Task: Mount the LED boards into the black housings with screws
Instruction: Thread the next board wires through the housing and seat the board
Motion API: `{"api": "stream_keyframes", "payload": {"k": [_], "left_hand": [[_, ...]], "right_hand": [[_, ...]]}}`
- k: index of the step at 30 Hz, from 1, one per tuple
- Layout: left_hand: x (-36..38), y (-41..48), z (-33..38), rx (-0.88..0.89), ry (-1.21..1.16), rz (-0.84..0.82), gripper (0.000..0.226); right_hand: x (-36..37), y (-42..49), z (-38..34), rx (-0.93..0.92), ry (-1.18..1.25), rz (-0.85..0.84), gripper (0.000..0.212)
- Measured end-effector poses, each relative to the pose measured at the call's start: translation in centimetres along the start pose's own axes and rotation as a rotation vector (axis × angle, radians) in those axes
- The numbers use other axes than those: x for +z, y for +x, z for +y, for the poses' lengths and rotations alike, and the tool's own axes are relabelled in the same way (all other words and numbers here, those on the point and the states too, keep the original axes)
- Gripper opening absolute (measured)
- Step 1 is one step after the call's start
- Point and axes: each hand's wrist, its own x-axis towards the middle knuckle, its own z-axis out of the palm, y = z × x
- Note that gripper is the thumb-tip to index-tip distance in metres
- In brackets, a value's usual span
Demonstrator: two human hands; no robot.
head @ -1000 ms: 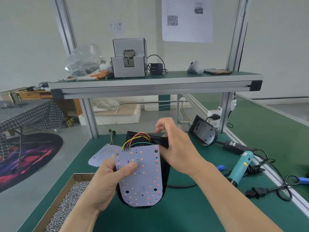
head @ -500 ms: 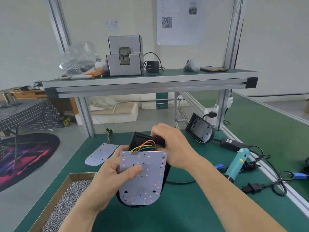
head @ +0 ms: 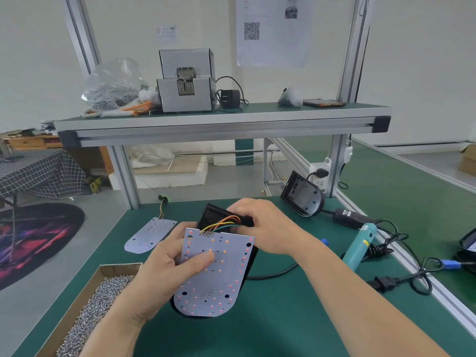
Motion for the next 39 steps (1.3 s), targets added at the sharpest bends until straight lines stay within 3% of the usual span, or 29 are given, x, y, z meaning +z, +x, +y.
{"api": "stream_keyframes", "payload": {"k": [4,10,12,14,16,21,24,28,32,34,36,37,39], "left_hand": [[0.0,0.0,0.0,0.017,0.118,0.000,0.036],[0.5,0.1,0.1,0.051,0.136,-0.022,0.035],[0.1,0.1,0.0,0.029,0.111,-0.037,0.038],[-0.4,0.1,-0.3,-0.006,0.071,-0.038,0.038],[-0.9,0.0,-0.6,-0.053,-0.021,0.016,0.029],[-1.2,-0.1,-1.3,-0.184,-0.337,0.104,0.028],[-1.1,-0.2,-1.5,-0.207,-0.418,0.135,0.026],[-0.8,-0.5,-1.4,-0.208,-0.426,0.186,0.023],[-0.7,-0.6,-0.9,-0.167,-0.425,0.239,0.026],[-0.6,-0.3,-0.6,-0.150,-0.296,0.226,0.035],[-0.1,0.1,-0.3,-0.139,-0.162,0.192,0.037],[0.1,0.3,-0.2,-0.137,-0.132,0.196,0.037],[0.3,0.5,-0.1,-0.136,-0.149,0.245,0.035]], "right_hand": [[-0.5,-0.1,0.2,0.030,0.043,-0.070,0.010],[0.7,0.4,0.0,0.019,-0.137,0.063,0.021],[0.7,0.2,0.2,0.012,-0.011,-0.021,0.008],[0.3,0.1,0.3,0.069,0.226,-0.164,0.028],[-0.1,0.1,0.5,0.146,0.361,-0.287,0.030],[0.1,-0.1,0.9,0.243,0.779,-0.302,0.028],[0.7,0.1,0.8,0.338,0.873,-0.199,0.062],[1.0,0.7,1.1,0.371,0.886,-0.089,0.077],[1.2,0.6,1.8,0.381,0.815,-0.020,0.107],[1.5,0.2,2.0,0.404,0.688,-0.027,0.103],[1.6,0.0,1.7,0.374,0.563,0.030,0.082],[1.7,-0.1,1.5,0.347,0.481,0.143,0.071],[1.8,-0.5,1.2,0.242,0.269,0.544,0.045]]}}
